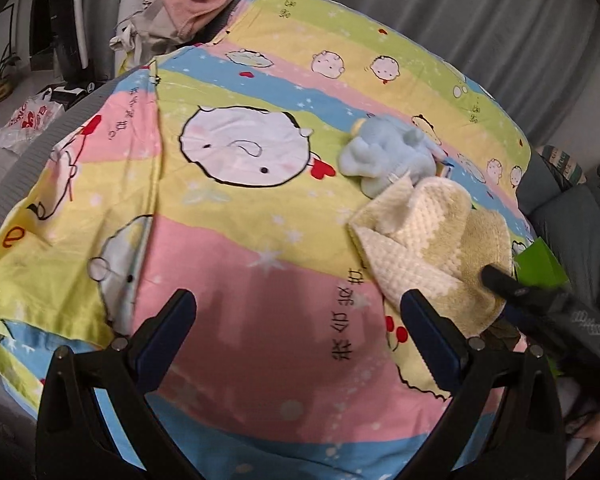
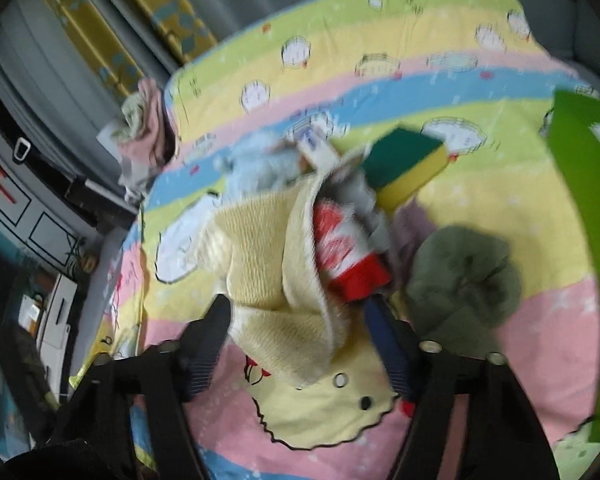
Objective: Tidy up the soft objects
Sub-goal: 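Move the right gripper back to the cream-and-olive fuzzy towel on the quilt, then grasp the cream fuzzy towel's edge with the right gripper and lift it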
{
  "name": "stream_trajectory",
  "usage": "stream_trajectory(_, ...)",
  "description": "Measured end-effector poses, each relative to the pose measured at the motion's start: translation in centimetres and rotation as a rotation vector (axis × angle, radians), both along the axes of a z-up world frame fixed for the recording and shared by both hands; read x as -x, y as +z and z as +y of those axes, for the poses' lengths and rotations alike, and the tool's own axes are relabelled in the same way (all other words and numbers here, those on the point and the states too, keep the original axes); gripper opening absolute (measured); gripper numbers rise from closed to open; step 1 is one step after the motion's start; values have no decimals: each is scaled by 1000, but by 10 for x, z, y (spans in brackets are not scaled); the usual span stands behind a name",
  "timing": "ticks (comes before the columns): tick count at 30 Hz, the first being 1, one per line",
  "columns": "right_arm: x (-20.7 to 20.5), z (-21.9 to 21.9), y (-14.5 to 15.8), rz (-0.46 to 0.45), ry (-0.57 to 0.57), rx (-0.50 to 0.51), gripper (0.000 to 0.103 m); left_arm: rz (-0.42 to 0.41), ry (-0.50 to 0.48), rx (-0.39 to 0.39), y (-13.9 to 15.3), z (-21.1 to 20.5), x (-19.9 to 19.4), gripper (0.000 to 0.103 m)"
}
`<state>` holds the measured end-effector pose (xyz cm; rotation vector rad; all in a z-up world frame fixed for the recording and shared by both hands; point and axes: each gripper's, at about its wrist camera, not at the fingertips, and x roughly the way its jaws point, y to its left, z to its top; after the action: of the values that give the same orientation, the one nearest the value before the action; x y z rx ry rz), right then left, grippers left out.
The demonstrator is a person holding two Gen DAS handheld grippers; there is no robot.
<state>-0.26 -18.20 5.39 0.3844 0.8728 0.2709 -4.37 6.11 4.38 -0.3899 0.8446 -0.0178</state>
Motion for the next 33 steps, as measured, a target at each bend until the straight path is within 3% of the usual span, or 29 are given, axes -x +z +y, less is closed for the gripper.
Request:
stream_trajectory(1,-2,2,-5,17,1,-3,45,-1,3,7,0,4,1,102)
stream_trajectory(3,-6,9,-13,44,0,25,16,-3,19,20,1,14,3,102)
stream_trajectory(4,-5,12,-13,38,7,40,13,-4,33,23,2,20,5,102)
stream_trajectory(10,19,28,27,-105,56,-2,13,-11,125,33,5,49,13,102)
stream_trajectory(20,81,57,111,-328,180,-76,13,-27,125,129,12,65,19,102)
stream_trajectory(23,87,60,121,-354,180,-25,13,-16,117,140,11,66,19,102)
stream_trajectory(25,83,62,114,-324,176,34,13,-11,109,135,11,66,19,102)
stream_trajectory(26,78,61,108,-287,160,50,14,-9,106,131,11,66,19,102)
stream_trajectory(28,66,57,92,-196,122,68,32,-5,101,125,11,66,20,102)
stream_trajectory(30,53,54,73,-111,91,105,81,1,96,124,10,66,20,102)
stream_trajectory(33,35,55,51,-60,70,143,85,10,95,119,8,66,19,102)
